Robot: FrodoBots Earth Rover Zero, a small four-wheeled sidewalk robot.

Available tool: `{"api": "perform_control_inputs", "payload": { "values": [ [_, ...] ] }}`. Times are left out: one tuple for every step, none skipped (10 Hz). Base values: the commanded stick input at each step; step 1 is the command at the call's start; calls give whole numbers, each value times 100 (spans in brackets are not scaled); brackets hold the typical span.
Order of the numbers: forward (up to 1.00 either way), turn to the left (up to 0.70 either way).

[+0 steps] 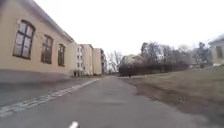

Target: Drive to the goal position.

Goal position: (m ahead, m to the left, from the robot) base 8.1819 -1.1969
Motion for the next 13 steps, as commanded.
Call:
{"api": "perform_control_inputs", "payload": {
  "values": [
    [100,3],
    [100,3],
    [100,3],
    [100,3],
    [100,3],
    [100,3],
    [100,3],
    [100,3],
    [100,3],
    [100,3],
    [100,3],
    [100,3],
    [100,3]
  ]
}}
